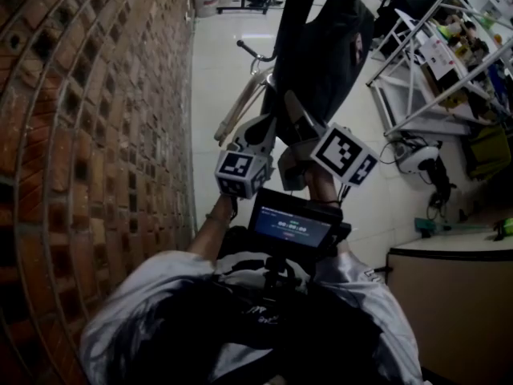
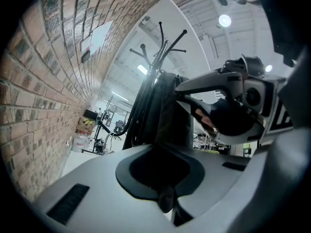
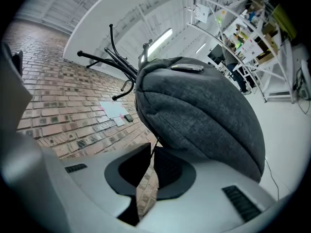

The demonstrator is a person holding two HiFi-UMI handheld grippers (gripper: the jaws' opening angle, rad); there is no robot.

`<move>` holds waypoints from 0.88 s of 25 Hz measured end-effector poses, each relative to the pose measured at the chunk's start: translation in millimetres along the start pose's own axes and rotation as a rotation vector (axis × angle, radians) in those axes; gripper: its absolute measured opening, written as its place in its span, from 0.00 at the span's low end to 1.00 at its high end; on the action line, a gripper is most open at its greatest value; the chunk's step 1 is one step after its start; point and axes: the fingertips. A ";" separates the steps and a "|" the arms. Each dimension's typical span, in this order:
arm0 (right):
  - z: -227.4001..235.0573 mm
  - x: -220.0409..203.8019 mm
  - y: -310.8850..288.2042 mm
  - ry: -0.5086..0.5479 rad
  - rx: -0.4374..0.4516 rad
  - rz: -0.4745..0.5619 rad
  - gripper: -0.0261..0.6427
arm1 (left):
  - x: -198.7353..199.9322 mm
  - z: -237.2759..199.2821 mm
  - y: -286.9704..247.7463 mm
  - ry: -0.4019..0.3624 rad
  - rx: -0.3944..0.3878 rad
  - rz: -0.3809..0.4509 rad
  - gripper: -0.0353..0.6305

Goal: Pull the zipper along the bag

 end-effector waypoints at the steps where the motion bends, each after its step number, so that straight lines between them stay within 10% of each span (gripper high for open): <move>1: -1.8 2.3 -0.8 0.005 -0.001 0.000 0.08 | -0.1 0.8 -0.3 0.001 -0.003 0.000 0.07; 22: -33.5 42.2 -2.3 0.022 0.012 0.032 0.09 | 2.3 8.1 4.5 0.014 -0.037 0.002 0.07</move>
Point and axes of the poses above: the fingertips, and each gripper's own axes: y backward along the fingers, z to its right, x out of its top
